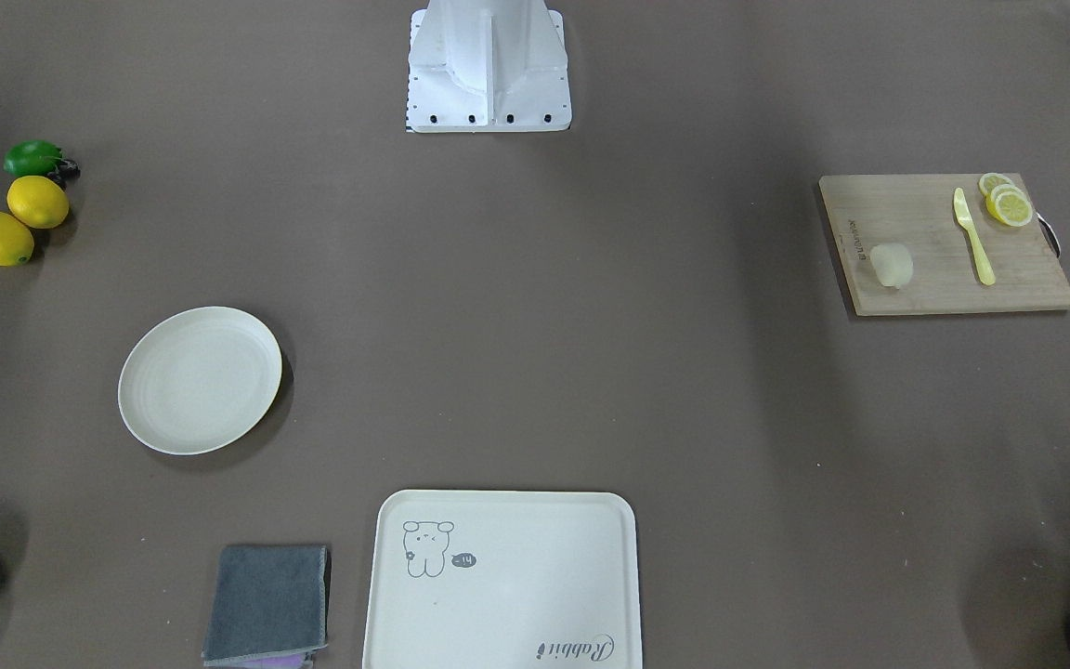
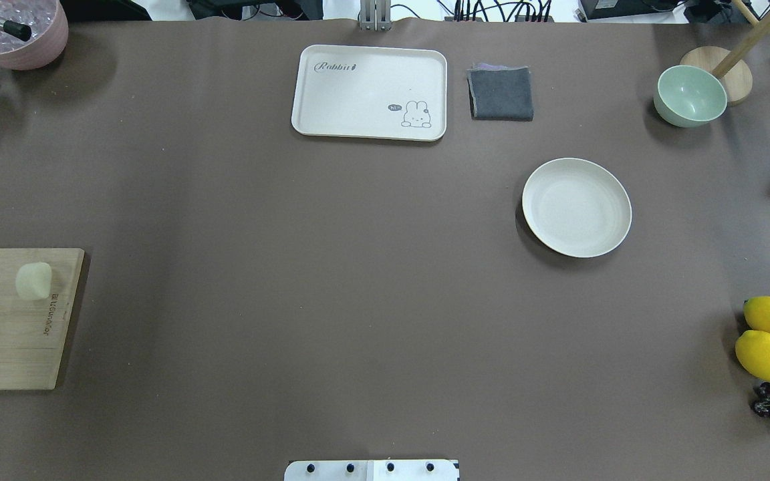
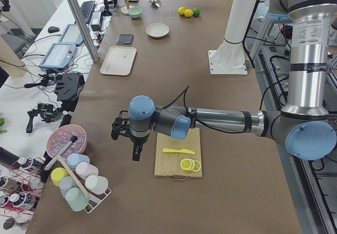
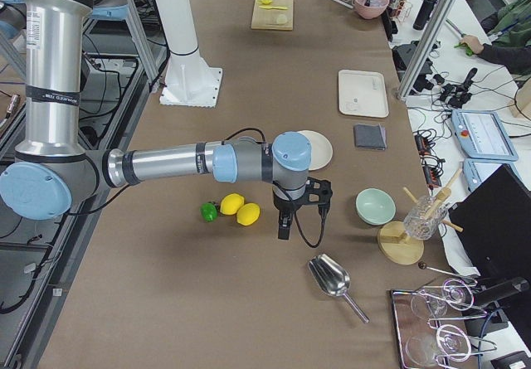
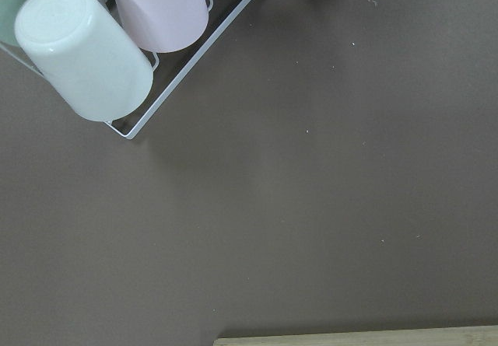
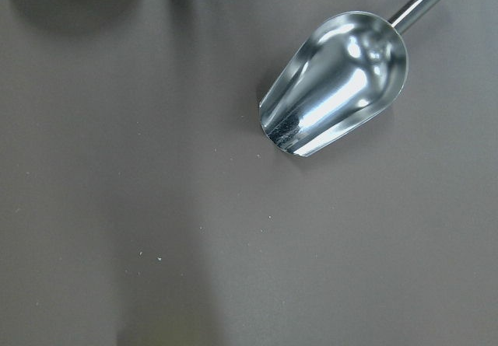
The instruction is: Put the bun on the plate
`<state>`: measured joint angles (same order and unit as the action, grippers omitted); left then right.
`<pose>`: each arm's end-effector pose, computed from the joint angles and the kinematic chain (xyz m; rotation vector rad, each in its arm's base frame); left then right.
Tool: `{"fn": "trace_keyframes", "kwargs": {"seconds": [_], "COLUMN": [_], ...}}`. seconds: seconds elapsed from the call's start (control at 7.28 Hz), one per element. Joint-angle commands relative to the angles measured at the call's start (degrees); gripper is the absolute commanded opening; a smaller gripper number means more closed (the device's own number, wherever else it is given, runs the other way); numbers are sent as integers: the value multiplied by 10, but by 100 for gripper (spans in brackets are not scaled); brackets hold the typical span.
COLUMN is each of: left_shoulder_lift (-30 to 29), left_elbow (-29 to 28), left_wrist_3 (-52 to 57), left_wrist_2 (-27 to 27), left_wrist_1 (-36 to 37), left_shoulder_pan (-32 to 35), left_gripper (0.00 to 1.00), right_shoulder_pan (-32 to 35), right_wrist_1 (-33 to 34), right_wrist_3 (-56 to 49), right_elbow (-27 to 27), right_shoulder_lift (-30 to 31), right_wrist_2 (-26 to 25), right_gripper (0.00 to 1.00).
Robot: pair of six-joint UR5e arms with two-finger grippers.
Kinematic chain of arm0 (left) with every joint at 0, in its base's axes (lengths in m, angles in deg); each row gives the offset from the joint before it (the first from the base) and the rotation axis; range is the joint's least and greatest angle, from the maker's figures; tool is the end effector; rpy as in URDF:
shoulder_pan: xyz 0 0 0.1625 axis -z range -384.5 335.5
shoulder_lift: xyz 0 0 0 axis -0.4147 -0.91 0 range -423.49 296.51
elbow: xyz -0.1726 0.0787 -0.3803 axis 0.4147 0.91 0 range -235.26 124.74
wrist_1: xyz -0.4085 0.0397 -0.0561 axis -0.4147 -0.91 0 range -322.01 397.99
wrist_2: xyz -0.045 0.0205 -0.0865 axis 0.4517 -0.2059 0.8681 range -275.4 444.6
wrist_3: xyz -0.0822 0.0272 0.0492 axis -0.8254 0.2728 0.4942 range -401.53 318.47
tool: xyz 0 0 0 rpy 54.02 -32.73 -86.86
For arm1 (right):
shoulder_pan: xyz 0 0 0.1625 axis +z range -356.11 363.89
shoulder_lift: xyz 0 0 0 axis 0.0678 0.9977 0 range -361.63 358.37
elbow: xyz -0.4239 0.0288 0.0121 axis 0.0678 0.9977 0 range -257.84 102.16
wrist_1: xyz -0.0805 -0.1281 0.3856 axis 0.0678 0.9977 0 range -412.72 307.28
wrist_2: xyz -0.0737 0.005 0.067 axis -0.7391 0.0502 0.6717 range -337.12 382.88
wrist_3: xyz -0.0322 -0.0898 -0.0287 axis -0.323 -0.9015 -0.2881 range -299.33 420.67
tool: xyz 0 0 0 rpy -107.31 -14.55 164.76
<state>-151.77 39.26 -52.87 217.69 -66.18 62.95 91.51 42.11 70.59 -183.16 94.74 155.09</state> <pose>-0.0431 -0.4980 0.6086 0.1897 0.7746 -0.0336 0.0478 -0.4474 0.5904 -0.0108 -0.7396 0.0993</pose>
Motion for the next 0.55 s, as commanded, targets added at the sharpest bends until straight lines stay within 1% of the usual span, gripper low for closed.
{"fn": "trace_keyframes", "kwargs": {"seconds": [0.0, 0.41], "left_shoulder_lift": [-5, -4], "left_elbow": [-1, -1], "left_wrist_3": [0, -5], "left_wrist_2": [-2, 4], "left_wrist_1": [0, 1], "left_shoulder_pan": [0, 0], "left_gripper": [98, 98], "right_shoulder_pan": [0, 0], "right_wrist_1": [0, 1], "right_wrist_3": [0, 0], "right_elbow": [0, 1], "right_shoulder_lift": [-1, -1], "right_wrist_2": [1, 2], "right_gripper": [100, 100]}}
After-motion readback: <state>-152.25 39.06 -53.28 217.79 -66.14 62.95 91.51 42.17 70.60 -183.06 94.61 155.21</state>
